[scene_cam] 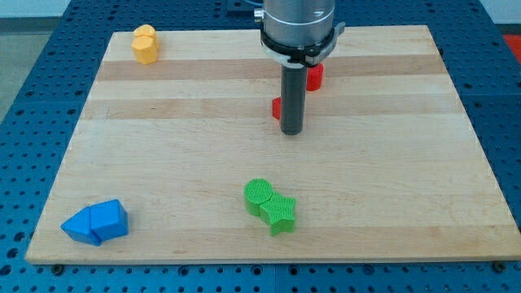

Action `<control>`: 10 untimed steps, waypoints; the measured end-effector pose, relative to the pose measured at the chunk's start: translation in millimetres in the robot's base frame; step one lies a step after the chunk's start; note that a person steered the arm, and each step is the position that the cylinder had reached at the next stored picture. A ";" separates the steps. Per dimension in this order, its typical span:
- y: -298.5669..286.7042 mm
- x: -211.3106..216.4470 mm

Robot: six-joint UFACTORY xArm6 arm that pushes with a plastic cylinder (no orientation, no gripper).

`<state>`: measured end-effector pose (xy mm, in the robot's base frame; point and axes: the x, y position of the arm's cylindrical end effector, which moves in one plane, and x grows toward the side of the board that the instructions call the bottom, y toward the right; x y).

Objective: Move the red circle above the red star

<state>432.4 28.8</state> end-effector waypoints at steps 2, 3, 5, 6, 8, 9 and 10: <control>64.1 14.3; 118.0 -45.3; 129.1 -148.9; 95.3 -135.0; 65.9 -131.2; 55.6 -128.5; 46.9 -124.1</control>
<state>308.3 75.7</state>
